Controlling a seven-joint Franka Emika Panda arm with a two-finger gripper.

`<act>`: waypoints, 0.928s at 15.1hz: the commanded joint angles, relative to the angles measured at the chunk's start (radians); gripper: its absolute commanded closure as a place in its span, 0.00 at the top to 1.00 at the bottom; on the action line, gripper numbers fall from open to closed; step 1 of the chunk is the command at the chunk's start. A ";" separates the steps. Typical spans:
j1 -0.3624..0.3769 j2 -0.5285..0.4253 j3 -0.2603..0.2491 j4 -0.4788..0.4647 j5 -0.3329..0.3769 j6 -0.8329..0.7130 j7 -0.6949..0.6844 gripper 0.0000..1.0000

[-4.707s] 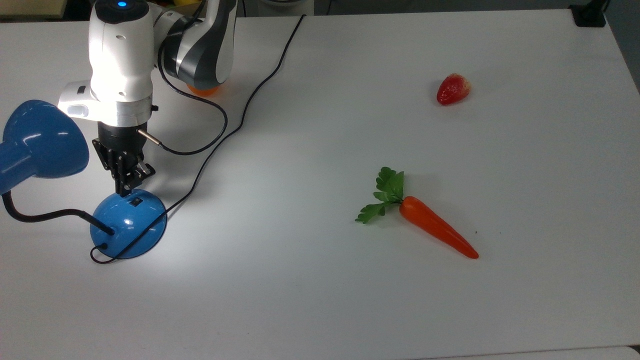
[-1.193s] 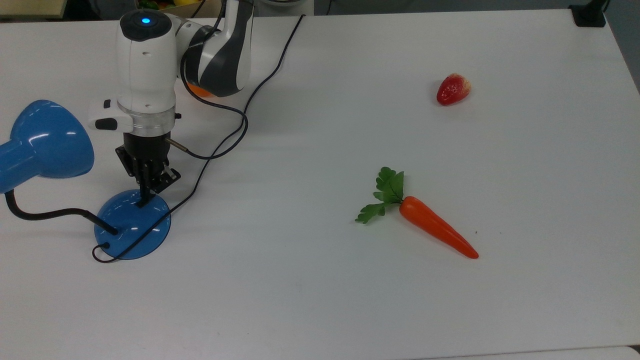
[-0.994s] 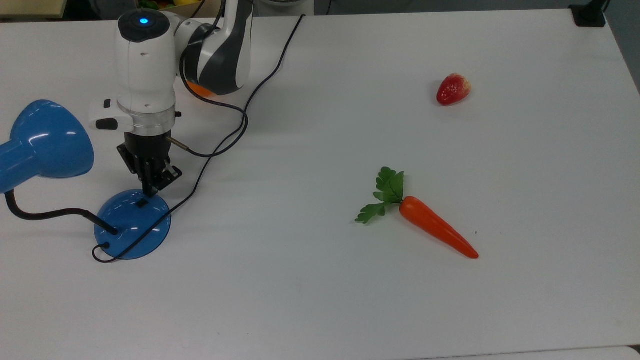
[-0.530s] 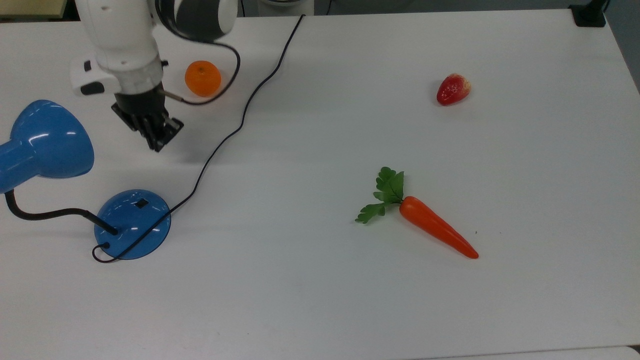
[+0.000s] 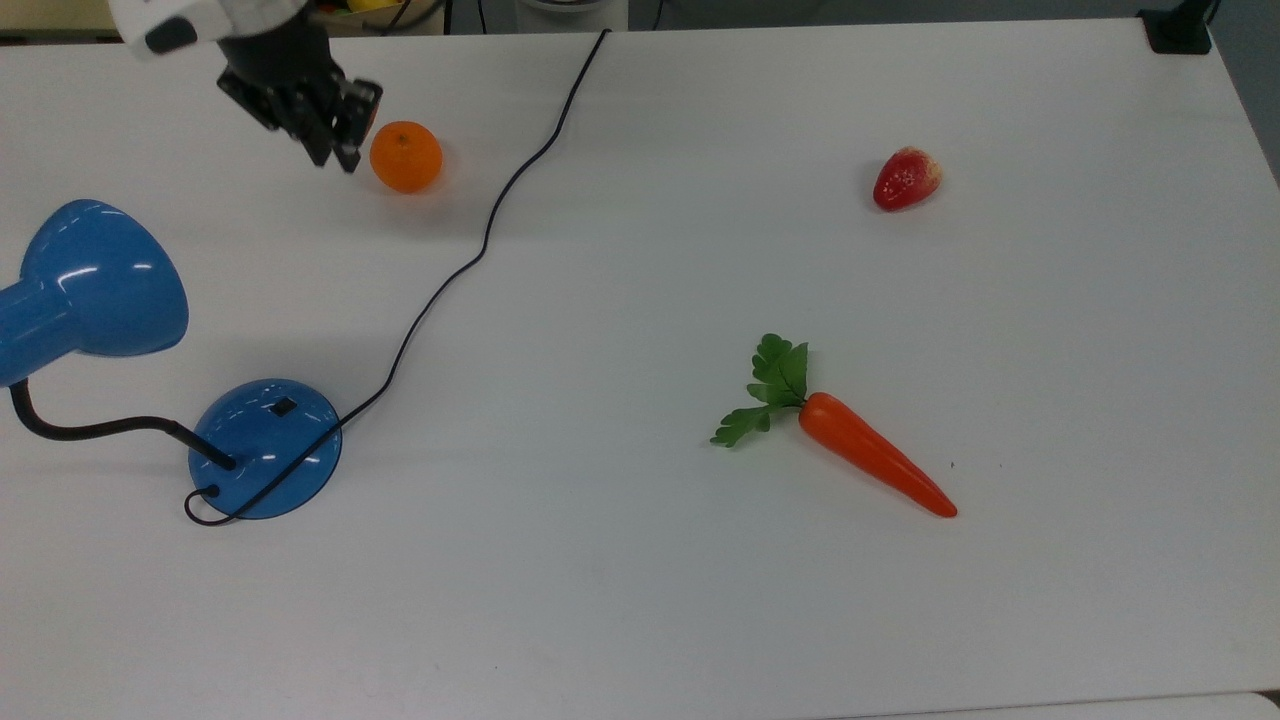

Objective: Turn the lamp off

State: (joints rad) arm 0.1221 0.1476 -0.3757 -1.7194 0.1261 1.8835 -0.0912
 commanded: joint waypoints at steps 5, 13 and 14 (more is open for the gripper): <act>-0.025 -0.190 0.040 -0.129 -0.039 -0.078 -0.100 1.00; -0.171 -0.207 0.184 -0.114 -0.042 -0.161 -0.157 1.00; -0.170 -0.203 0.181 -0.100 -0.042 -0.161 -0.159 1.00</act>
State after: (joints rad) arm -0.0426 -0.0363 -0.2054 -1.8120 0.1003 1.7355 -0.2294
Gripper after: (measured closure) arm 0.000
